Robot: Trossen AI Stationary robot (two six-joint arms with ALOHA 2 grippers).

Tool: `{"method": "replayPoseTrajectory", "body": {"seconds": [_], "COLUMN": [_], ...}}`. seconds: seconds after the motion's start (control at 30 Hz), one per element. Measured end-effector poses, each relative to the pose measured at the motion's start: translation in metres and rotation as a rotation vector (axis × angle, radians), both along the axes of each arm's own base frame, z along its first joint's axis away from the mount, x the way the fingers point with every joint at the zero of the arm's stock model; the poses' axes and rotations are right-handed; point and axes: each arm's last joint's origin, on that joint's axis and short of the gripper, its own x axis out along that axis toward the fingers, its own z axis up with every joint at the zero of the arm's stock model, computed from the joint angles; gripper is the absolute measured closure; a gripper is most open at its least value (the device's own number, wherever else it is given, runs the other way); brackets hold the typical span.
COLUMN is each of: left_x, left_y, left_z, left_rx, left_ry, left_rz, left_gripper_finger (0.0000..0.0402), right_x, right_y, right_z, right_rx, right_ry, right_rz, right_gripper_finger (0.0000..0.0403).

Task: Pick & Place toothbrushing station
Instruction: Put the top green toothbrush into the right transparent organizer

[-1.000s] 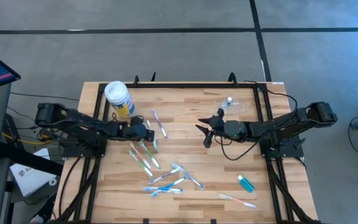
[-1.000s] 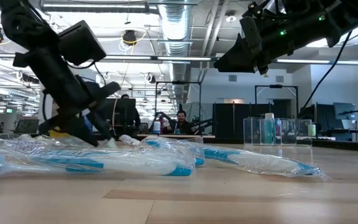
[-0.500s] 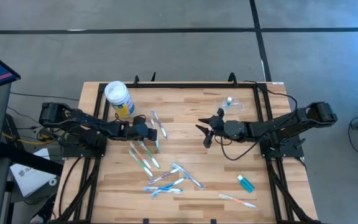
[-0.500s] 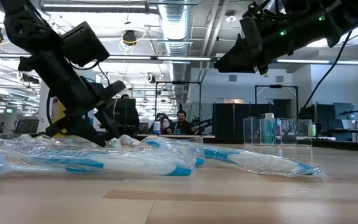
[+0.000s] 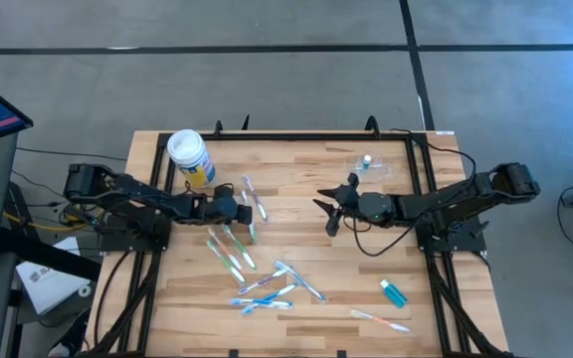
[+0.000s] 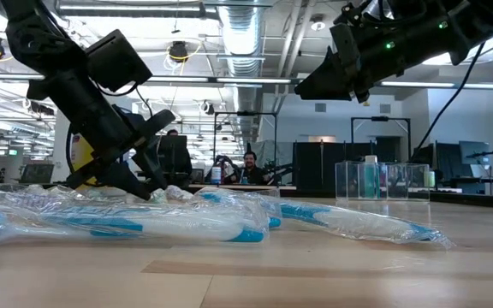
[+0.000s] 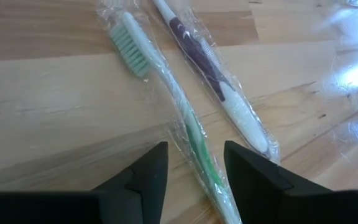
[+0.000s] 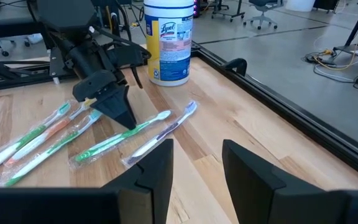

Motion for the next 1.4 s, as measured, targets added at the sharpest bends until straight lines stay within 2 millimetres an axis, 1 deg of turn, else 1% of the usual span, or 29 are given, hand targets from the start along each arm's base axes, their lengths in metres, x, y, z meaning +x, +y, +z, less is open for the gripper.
{"method": "replayPoseTrajectory", "body": {"seconds": [0.2, 0.4, 0.57, 0.8, 1.07, 1.27, 1.4], "left_x": [0.001, 0.007, 0.007, 0.005, 0.005, 0.004, 0.003], "left_y": [0.002, 0.003, 0.002, -0.001, -0.012, -0.022, -0.029], "left_z": [-0.006, -0.015, -0.014, -0.008, 0.005, 0.022, 0.037], "left_rx": [0.025, 0.034, 0.029, 0.037, 0.118, 0.206, 0.280], "left_ry": [0.016, 0.016, 0.018, 0.013, -0.031, -0.090, -0.157], "left_rz": [0.027, 0.031, 0.003, -0.045, -0.074, -0.108, -0.130], "left_gripper_finger": [0.0291, 0.0342, 0.0389, 0.0394, 0.0397, 0.0396, 0.0396], "right_x": [0.000, 0.000, 0.000, 0.000, -0.001, -0.001, 0.000], "right_y": [0.000, 0.000, 0.000, 0.000, 0.000, 0.000, 0.000], "right_z": [0.000, 0.000, 0.000, -0.001, -0.002, -0.002, -0.001], "right_rx": [0.000, 0.000, 0.000, 0.000, -0.002, -0.001, 0.023], "right_ry": [0.000, 0.000, 0.000, 0.007, 0.022, 0.021, 0.005], "right_rz": [-0.001, -0.001, -0.001, -0.001, -0.001, 0.000, -0.006], "right_gripper_finger": [0.0275, 0.0275, 0.0275, 0.0275, 0.0275, 0.0275, 0.0275]}}
